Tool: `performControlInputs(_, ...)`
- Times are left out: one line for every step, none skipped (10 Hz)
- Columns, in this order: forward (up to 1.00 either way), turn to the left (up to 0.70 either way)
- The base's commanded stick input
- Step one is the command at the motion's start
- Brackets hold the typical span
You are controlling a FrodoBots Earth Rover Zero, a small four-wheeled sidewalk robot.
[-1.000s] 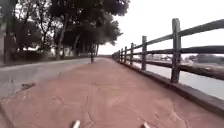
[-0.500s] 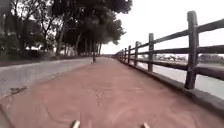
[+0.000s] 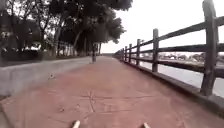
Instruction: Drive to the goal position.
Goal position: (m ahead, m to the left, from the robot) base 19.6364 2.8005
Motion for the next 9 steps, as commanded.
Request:
performControlInputs(0.7,0.02)
performControlInputs(0.7,0.02)
performControlInputs(0.7,0.02)
performControlInputs(0.7,0.02)
performControlInputs(0.7,0.0)
performControlInputs(0.7,0.0)
performControlInputs(0.7,0.0)
performControlInputs(0.7,0.0)
performControlInputs(0.7,0.0)
